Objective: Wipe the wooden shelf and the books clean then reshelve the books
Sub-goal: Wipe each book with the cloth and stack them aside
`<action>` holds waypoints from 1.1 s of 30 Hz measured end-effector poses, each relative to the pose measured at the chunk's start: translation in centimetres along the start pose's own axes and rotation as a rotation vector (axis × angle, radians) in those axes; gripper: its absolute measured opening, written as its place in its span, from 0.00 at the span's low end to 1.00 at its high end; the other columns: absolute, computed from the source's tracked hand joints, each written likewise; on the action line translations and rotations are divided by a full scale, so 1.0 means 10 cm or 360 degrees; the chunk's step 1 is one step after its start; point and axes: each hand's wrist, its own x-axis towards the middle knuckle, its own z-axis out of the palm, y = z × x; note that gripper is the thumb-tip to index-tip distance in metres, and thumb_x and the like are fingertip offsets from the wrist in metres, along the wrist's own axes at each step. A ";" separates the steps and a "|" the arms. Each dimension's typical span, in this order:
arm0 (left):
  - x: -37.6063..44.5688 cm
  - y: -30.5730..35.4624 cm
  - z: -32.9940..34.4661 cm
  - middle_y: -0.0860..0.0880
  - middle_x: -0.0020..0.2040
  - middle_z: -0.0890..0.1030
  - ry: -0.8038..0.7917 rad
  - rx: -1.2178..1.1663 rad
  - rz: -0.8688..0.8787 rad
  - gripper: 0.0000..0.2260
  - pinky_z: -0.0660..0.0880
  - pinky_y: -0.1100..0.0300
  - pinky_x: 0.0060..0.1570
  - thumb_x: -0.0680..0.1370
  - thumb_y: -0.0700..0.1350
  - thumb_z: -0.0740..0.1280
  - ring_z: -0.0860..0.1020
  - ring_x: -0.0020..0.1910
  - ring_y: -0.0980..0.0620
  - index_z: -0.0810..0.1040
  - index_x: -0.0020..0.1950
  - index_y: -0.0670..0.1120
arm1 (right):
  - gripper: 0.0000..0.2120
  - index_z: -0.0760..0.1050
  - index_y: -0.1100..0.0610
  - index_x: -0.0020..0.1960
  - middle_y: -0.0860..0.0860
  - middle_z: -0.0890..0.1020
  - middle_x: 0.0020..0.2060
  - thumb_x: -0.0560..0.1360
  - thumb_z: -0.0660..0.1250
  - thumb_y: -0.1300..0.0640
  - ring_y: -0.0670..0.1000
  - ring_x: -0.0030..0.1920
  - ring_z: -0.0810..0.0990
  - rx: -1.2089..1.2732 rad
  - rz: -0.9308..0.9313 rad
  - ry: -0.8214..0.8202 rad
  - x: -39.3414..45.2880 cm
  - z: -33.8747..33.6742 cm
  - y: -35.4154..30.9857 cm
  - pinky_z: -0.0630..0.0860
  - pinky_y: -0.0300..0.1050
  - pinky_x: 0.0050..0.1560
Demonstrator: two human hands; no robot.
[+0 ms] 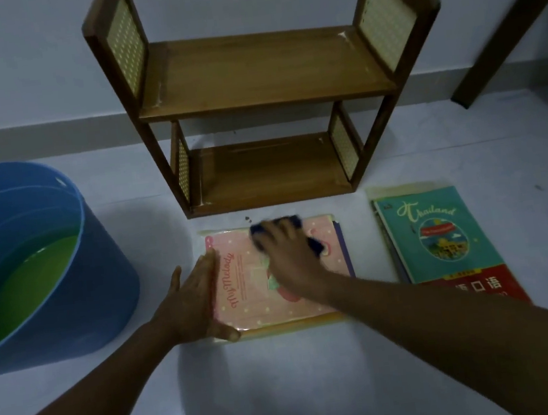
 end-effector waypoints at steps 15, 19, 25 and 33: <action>0.02 0.03 0.03 0.48 0.74 0.32 -0.0121 0.0359 -0.0042 0.61 0.33 0.44 0.69 0.61 0.77 0.63 0.33 0.73 0.48 0.32 0.75 0.46 | 0.28 0.69 0.52 0.68 0.55 0.71 0.68 0.67 0.66 0.57 0.63 0.62 0.72 -0.0121 0.0226 0.0025 -0.52 -0.10 0.53 0.70 0.59 0.58; 0.01 0.04 0.02 0.47 0.74 0.31 -0.0138 0.0411 -0.0052 0.61 0.33 0.45 0.69 0.59 0.79 0.58 0.34 0.74 0.48 0.31 0.75 0.46 | 0.26 0.66 0.49 0.67 0.50 0.68 0.69 0.70 0.64 0.58 0.58 0.65 0.67 0.0065 -0.0599 -0.0155 -0.87 0.04 -0.10 0.68 0.55 0.59; 0.03 0.23 -0.11 0.44 0.71 0.30 -0.0247 0.0613 -0.0140 0.63 0.33 0.38 0.70 0.60 0.76 0.64 0.35 0.76 0.42 0.32 0.75 0.43 | 0.27 0.72 0.50 0.66 0.52 0.74 0.65 0.66 0.63 0.54 0.59 0.60 0.73 0.0121 0.0195 0.0098 -0.68 -0.19 0.80 0.74 0.58 0.56; 0.04 0.50 -0.03 0.38 0.73 0.31 -0.0302 0.0583 0.0362 0.38 0.36 0.44 0.70 0.77 0.67 0.52 0.32 0.73 0.36 0.34 0.77 0.54 | 0.27 0.70 0.57 0.66 0.57 0.72 0.62 0.66 0.59 0.56 0.58 0.59 0.72 0.0614 0.0675 0.0186 -0.68 -0.16 1.12 0.71 0.49 0.58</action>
